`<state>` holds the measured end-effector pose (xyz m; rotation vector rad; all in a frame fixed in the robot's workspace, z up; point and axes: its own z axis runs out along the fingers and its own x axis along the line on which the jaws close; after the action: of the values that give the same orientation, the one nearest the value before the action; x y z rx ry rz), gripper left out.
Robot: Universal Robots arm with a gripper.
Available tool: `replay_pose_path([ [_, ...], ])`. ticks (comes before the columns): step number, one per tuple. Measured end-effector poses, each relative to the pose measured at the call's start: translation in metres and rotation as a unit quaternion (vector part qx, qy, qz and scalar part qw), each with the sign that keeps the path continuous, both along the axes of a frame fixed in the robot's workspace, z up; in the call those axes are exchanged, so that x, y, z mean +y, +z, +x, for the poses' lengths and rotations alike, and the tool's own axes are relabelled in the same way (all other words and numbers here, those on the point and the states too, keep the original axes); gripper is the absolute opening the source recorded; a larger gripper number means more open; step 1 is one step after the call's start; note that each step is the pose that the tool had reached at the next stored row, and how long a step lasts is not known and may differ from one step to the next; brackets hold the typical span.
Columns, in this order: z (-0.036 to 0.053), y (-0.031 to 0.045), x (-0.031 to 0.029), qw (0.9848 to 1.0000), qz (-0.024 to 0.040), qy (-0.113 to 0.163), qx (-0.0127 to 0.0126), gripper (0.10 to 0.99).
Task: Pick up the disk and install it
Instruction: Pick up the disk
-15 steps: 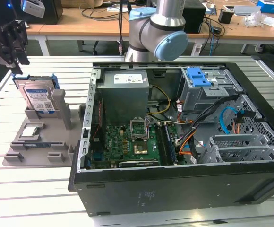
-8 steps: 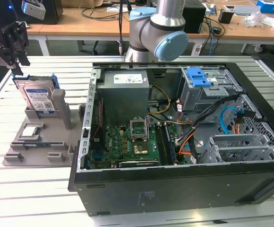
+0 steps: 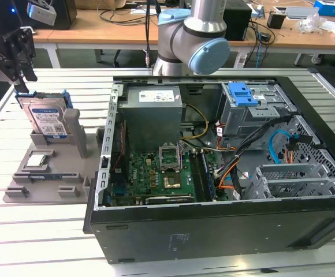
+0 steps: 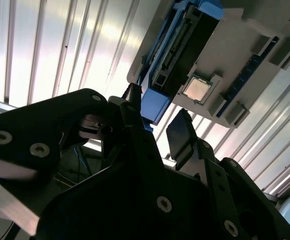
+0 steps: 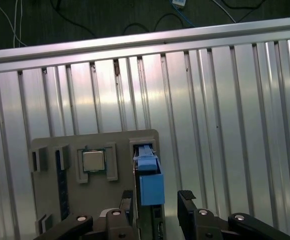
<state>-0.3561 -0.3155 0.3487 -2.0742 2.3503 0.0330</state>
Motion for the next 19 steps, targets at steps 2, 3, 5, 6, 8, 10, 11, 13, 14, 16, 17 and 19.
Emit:
replay_pose_path([
  [2,0.0000,-0.0006,0.0000,1.0000,0.0000,0.000,0.0000,0.482],
  [3,0.0000,-0.0009,0.0000,1.0000,0.0000,0.000,0.0000,0.482],
  [5,0.0000,-0.0015,0.0000,1.0000,0.0000,0.000,0.0000,0.482],
  [6,0.0000,-0.0018,0.0000,1.0000,0.0000,0.000,0.0000,0.482],
  [8,0.0001,-0.0024,0.0001,1.0000,0.0000,0.000,0.0000,0.482],
  [10,0.0001,-0.0030,0.0001,1.0000,0.0000,0.000,0.0000,0.482],
  [11,0.0001,-0.0035,0.0001,1.0000,0.0000,0.000,0.0000,0.482],
  [13,0.0001,-0.0039,0.0001,1.0000,0.0000,0.000,0.0000,0.482],
  [14,0.0001,-0.0041,0.0002,1.0000,0.0000,0.000,0.0000,0.482],
  [16,0.0001,-0.0046,0.0002,1.0000,0.0000,0.000,0.0000,0.482],
  [17,0.0001,-0.0048,0.0002,1.0000,0.0000,0.000,0.0000,0.482],
  [19,0.0001,-0.0070,0.0002,1.0000,0.0000,0.000,0.0000,0.482],
])
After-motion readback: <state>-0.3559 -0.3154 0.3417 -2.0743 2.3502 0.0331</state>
